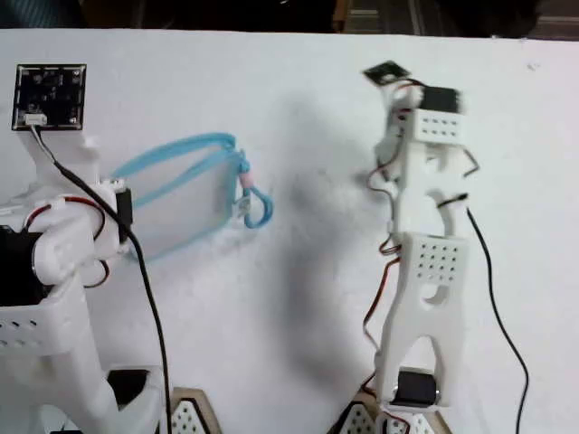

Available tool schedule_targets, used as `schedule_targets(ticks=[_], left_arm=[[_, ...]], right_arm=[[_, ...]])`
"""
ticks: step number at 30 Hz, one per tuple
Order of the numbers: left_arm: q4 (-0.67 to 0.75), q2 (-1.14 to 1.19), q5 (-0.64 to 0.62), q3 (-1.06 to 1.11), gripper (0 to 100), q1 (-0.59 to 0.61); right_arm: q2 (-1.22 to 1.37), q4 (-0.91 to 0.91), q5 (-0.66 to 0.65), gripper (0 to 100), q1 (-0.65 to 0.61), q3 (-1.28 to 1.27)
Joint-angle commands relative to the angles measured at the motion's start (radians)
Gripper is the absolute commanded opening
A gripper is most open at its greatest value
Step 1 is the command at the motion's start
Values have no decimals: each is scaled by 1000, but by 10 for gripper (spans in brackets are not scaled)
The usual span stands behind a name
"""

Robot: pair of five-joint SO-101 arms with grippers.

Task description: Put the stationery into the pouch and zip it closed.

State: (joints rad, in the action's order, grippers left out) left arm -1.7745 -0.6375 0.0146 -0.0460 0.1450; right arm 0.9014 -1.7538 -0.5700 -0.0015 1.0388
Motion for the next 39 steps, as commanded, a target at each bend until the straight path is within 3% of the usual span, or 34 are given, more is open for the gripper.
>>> schedule_targets(ticks=[1,7,18,25,32,39], left_arm=[[2,-8,8,-17,23,7],[2,-8,8,-17,23,7],[2,-8,8,-17,23,7],[2,-8,8,-17,23,7],[2,-7,8,-17,23,7],[0,-8,8,-17,23,7]], right_arm=[[-266,-19,80,17,-99,-288],[-555,-15,187,17,-286,-611],[-1036,31,473,17,-538,-615],[-1305,366,784,17,-596,-628],[-1354,673,1085,17,-720,-750],[-1359,1032,1152,17,-782,-1143]])
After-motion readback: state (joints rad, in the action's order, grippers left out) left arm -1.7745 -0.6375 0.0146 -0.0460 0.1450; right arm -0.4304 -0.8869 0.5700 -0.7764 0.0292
